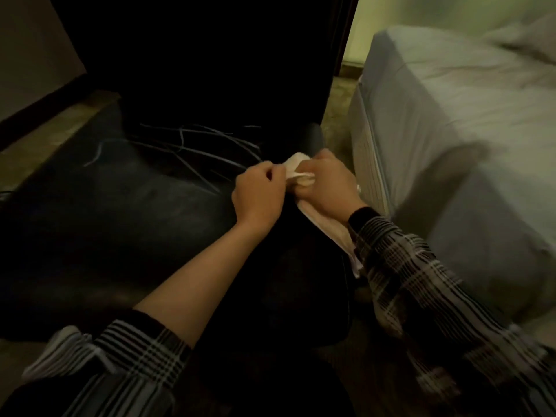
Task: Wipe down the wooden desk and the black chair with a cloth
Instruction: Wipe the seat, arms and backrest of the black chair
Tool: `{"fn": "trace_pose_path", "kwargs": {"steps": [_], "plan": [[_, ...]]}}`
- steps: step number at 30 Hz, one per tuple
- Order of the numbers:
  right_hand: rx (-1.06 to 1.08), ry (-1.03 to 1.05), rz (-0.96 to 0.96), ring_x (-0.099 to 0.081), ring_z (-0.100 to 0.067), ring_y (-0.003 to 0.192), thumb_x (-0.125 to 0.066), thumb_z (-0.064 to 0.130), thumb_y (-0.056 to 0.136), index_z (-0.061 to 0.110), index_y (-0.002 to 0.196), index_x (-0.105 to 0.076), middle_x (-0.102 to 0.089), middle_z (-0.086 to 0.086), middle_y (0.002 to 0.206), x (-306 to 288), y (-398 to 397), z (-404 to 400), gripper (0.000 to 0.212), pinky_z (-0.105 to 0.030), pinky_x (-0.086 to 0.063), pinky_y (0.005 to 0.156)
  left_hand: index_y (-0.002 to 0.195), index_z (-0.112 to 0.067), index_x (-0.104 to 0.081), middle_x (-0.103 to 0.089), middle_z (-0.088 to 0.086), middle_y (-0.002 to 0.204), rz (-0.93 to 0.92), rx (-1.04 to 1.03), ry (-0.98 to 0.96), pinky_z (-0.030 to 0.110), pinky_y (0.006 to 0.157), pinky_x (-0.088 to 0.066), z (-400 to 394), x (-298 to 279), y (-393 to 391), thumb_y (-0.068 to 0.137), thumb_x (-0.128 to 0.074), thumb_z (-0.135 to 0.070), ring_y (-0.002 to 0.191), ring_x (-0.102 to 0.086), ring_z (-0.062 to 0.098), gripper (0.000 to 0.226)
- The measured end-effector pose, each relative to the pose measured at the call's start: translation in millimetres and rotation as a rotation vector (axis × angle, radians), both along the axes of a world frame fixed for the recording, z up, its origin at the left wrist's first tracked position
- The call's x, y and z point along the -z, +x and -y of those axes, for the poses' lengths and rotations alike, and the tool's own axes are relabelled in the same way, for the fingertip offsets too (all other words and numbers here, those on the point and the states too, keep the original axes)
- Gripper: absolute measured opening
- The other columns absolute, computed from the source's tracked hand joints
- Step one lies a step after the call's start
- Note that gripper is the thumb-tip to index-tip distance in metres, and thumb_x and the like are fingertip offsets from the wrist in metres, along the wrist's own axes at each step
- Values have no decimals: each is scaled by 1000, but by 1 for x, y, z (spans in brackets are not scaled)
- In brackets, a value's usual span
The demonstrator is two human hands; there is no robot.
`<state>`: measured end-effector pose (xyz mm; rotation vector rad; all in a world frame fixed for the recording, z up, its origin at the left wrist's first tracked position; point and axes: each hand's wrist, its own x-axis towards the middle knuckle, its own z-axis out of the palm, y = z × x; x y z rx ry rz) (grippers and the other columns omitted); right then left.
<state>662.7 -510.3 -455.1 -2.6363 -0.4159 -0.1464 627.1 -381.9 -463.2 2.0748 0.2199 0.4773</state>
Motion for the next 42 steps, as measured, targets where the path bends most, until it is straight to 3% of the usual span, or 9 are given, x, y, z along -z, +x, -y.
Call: {"fn": "trace_pose_path", "kwargs": {"steps": [3,8,13,19,24,27,34,39,42], "plan": [[-108,-23,-3,-51,-16,87,-64,51,73,31,88,-66,-46,2,97,-6,-24,-11,25,-29,-38,71,51,-16,-35,-36,-5,50,55,-52,-192,22,45,-26,-22,-7,-7,91,-47,-14,44,-30,5,41],[-232,-38,-74,-50,-11,94,-71,45,73,34,102,-69,-48,6,102,-20,-62,-28,31,-30,-43,82,59,-6,-47,-39,-3,50,149,-161,-126,21,46,-26,-82,-16,-29,88,-47,-13,46,-33,6,30],[-376,-92,-57,-48,-10,94,-70,40,77,34,105,-69,-48,4,108,-21,-102,-77,29,-26,-40,80,58,-16,-43,-41,-4,54,81,-341,2,18,50,-29,-138,-13,-58,93,-43,-18,49,-37,6,34],[-339,-100,30,-43,-6,92,-68,44,77,31,103,-65,-43,6,106,-6,-111,-103,29,-25,-39,74,61,-12,-48,-44,-3,55,2,-332,204,30,56,-30,-167,9,-76,94,-45,-24,50,-40,10,35],[-62,-42,84,-53,-21,91,-66,43,83,24,110,-64,-45,0,104,-5,-50,-135,33,-31,-38,77,72,-11,-57,-49,-4,63,-59,-218,626,29,57,-32,-160,14,-74,94,-44,-29,59,-49,16,31],[54,-99,104,-54,-28,106,-65,37,86,22,118,-62,-47,-6,119,-7,-26,-154,36,-35,-42,87,77,-14,-59,-53,-3,68,-141,-176,665,31,63,-43,-162,12,-71,95,-42,-31,64,-54,17,30],[-58,-109,98,-46,-13,82,-67,43,82,24,106,-65,-40,4,97,5,-62,-123,30,-29,-34,73,94,-11,-60,-64,8,85,-237,-234,740,29,62,-34,-162,10,-52,97,-37,-30,78,-61,26,30],[27,-147,131,-55,-29,105,-66,40,85,20,120,-60,-48,-8,118,-3,-16,-154,41,-37,-41,85,98,-12,-58,-62,7,82,-274,-287,746,31,64,-44,-161,11,-49,100,-35,-31,73,-61,23,29],[-1,-112,108,-55,-27,103,-66,40,85,21,116,-62,-48,-6,116,-3,-24,-150,36,-36,-41,83,96,-12,-57,-62,7,81,-275,-286,734,32,64,-43,-162,11,-48,100,-35,-30,72,-61,23,29]]}}
